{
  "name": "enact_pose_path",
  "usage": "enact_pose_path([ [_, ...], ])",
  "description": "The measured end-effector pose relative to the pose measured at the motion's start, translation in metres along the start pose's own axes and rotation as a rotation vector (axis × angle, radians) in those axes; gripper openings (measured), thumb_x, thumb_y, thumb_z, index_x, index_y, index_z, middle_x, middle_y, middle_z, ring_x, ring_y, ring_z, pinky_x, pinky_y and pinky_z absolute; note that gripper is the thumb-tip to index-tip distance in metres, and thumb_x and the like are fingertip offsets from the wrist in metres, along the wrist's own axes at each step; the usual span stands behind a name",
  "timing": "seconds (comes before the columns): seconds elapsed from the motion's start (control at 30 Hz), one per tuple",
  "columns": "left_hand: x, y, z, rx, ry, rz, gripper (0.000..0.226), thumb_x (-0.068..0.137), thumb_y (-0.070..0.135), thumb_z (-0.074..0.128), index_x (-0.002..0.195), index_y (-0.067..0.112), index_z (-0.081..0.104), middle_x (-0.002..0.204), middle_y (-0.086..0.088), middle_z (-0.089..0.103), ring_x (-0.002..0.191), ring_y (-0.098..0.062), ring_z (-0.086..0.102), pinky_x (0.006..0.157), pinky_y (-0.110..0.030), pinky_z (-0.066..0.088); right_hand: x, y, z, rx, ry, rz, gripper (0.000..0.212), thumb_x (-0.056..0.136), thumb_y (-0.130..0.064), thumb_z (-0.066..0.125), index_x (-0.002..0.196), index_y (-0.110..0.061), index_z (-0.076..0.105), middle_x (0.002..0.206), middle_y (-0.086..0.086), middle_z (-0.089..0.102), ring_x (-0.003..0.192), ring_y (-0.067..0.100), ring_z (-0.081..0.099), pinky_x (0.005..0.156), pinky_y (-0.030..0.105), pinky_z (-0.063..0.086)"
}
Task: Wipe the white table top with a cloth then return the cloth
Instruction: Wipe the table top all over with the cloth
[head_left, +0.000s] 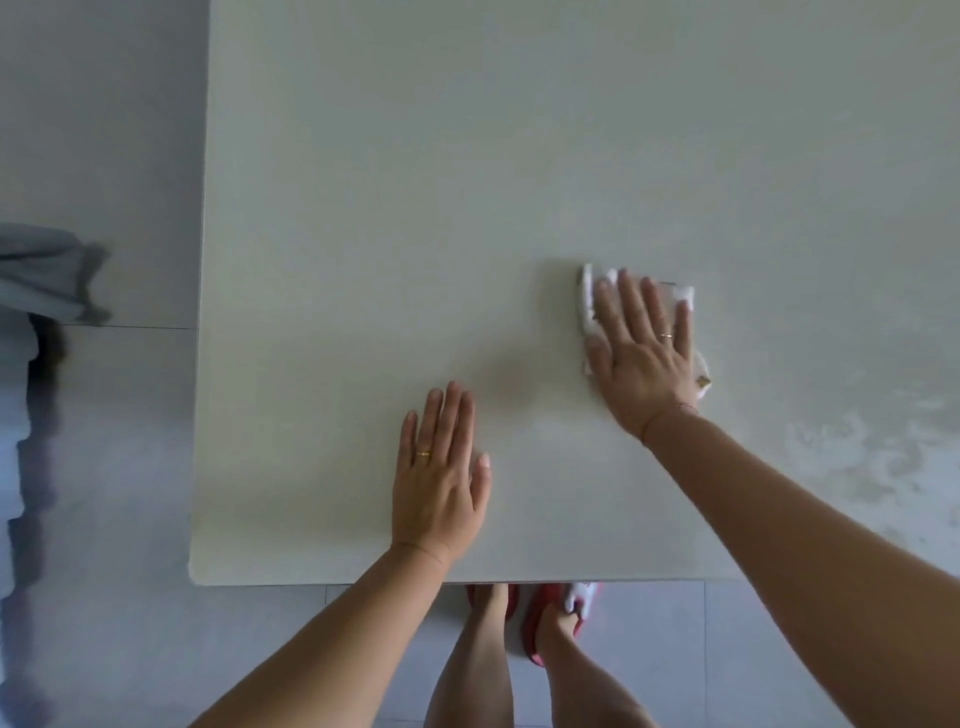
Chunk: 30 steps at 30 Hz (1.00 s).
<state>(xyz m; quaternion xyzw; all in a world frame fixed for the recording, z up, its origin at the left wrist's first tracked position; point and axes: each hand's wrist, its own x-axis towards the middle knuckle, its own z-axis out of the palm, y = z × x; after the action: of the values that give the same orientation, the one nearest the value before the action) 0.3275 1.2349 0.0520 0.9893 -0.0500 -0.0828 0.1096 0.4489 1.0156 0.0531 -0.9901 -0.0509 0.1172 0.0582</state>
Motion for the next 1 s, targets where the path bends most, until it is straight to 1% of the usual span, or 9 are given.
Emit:
enact_pose_path([
  [0.1,0.016,0.004,-0.010,-0.040,0.028,-0.004,0.060,0.093,0.031,0.034,0.147,0.004,0.030,0.154,-0.014,0.028,0.143,-0.029,0.026,0.118,-0.044,0.013,-0.008,-0.047,0.008,0.054,0.018,0.232,0.062,0.095,-0.041,0.024,0.151,-0.027,0.002,0.160,0.001,0.001,0.147,0.023,-0.004,0.111,0.047,-0.020],
  [0.23,0.063,0.010,-0.025,-0.121,0.127,-0.031,0.056,0.096,0.029,0.032,0.144,0.001,0.034,0.152,-0.017,0.032,0.142,-0.031,0.028,0.117,-0.044,0.015,-0.036,-0.072,0.013,-0.101,-0.078,-0.441,0.057,0.098,-0.043,0.020,0.151,-0.027,0.007,0.159,-0.001,0.007,0.146,0.025,0.003,0.117,0.050,-0.005],
  [0.3,0.087,0.007,-0.027,-0.105,0.118,-0.011,0.058,0.096,0.033,0.030,0.146,0.002,0.031,0.154,-0.016,0.028,0.144,-0.030,0.024,0.118,-0.042,0.012,-0.009,-0.036,0.003,-0.176,-0.077,-0.575,0.056,0.097,-0.044,0.019,0.150,-0.028,0.010,0.158,-0.001,0.013,0.146,0.024,0.011,0.118,0.050,0.004],
  [0.5,0.114,-0.007,-0.009,0.024,0.017,0.003,0.067,0.097,0.046,0.018,0.151,0.007,0.017,0.159,-0.010,0.013,0.147,-0.024,0.011,0.120,-0.041,0.008,0.053,-0.003,-0.007,0.050,0.025,0.233,0.060,0.097,-0.042,0.021,0.151,-0.028,0.001,0.160,-0.001,0.001,0.147,0.021,-0.003,0.116,0.051,-0.009],
  [0.63,0.115,-0.008,-0.006,0.037,0.078,0.012,0.062,0.097,0.040,0.025,0.147,0.002,0.030,0.155,-0.015,0.027,0.144,-0.029,0.023,0.117,-0.045,0.022,0.013,-0.074,0.009,0.026,-0.032,-0.155,0.058,0.096,-0.045,0.016,0.150,-0.029,0.002,0.159,-0.002,0.002,0.146,0.022,-0.004,0.116,0.048,-0.011],
  [0.73,0.115,-0.009,-0.007,0.036,0.072,0.022,0.061,0.096,0.037,0.027,0.146,0.002,0.030,0.155,-0.015,0.027,0.144,-0.028,0.023,0.118,-0.044,0.018,0.032,-0.035,-0.003,-0.112,-0.056,-0.439,0.056,0.096,-0.043,0.018,0.150,-0.028,0.012,0.158,-0.001,0.012,0.146,0.021,0.008,0.118,0.049,0.003],
  [0.83,0.114,-0.008,-0.006,0.014,0.076,0.025,0.062,0.095,0.035,0.032,0.148,0.002,0.027,0.156,-0.015,0.024,0.146,-0.028,0.019,0.119,-0.043,0.013,0.075,0.014,-0.017,-0.087,-0.016,-0.138,0.058,0.095,-0.045,0.011,0.151,-0.029,0.004,0.160,-0.002,0.007,0.147,0.019,0.002,0.117,0.045,-0.007],
  [0.93,0.115,-0.009,-0.006,0.023,0.061,0.011,0.063,0.095,0.036,0.032,0.148,0.003,0.026,0.157,-0.014,0.021,0.146,-0.027,0.017,0.119,-0.042,0.012,0.083,-0.019,-0.011,0.051,0.044,0.251,0.060,0.096,-0.040,0.022,0.151,-0.028,0.002,0.160,-0.001,0.000,0.147,0.022,-0.004,0.115,0.050,-0.012],
  [1.0,0.116,-0.008,-0.006,0.048,0.041,0.000,0.064,0.095,0.038,0.029,0.149,0.003,0.025,0.157,-0.013,0.020,0.147,-0.026,0.016,0.119,-0.042,0.011,0.065,-0.061,-0.003,0.060,0.014,0.133,0.061,0.096,-0.042,0.021,0.150,-0.028,-0.002,0.160,-0.002,-0.004,0.146,0.023,-0.009,0.113,0.049,-0.017],
])
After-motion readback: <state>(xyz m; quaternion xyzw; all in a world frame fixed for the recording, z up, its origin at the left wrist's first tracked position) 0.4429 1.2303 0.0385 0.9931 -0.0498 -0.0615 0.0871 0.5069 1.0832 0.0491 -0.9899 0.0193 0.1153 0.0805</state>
